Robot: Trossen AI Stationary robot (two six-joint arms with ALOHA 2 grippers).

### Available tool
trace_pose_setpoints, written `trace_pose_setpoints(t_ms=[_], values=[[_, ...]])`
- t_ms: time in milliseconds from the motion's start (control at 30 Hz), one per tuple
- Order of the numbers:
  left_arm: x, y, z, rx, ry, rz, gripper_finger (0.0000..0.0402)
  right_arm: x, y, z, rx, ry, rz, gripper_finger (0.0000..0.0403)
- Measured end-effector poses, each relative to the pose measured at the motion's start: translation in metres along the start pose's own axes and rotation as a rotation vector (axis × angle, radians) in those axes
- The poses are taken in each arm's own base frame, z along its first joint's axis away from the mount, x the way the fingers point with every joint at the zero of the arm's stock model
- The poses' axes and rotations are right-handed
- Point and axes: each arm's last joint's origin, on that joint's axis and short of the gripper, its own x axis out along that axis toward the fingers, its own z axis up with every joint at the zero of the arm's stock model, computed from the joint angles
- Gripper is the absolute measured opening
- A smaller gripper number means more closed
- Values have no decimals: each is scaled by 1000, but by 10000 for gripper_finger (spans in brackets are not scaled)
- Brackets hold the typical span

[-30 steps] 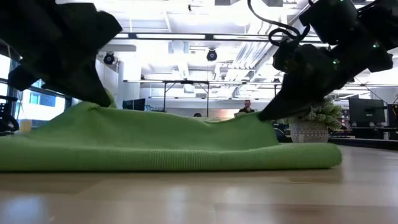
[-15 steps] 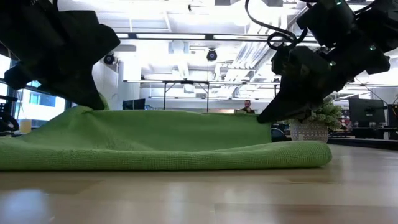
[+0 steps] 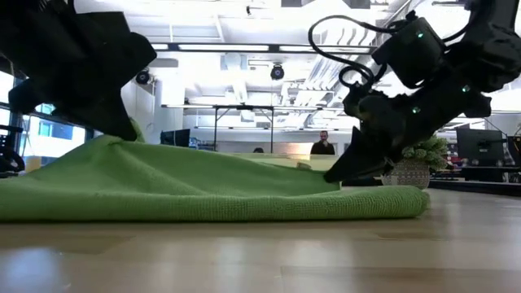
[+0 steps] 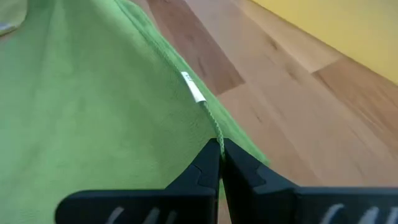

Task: Roll microfiber towels into tight, uniform cylinder then place into a basket
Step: Fold the green microfiber cloth

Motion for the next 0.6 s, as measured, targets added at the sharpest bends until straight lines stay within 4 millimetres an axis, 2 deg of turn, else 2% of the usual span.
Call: trace_pose_setpoints(t_ms=[467,600], values=[[9,0,5,74,-6,36,0,1,-7,1,-66,16,-31,1],[10,0,5,93,-2,38,0,1,-7,1,-119,18,-30,27]])
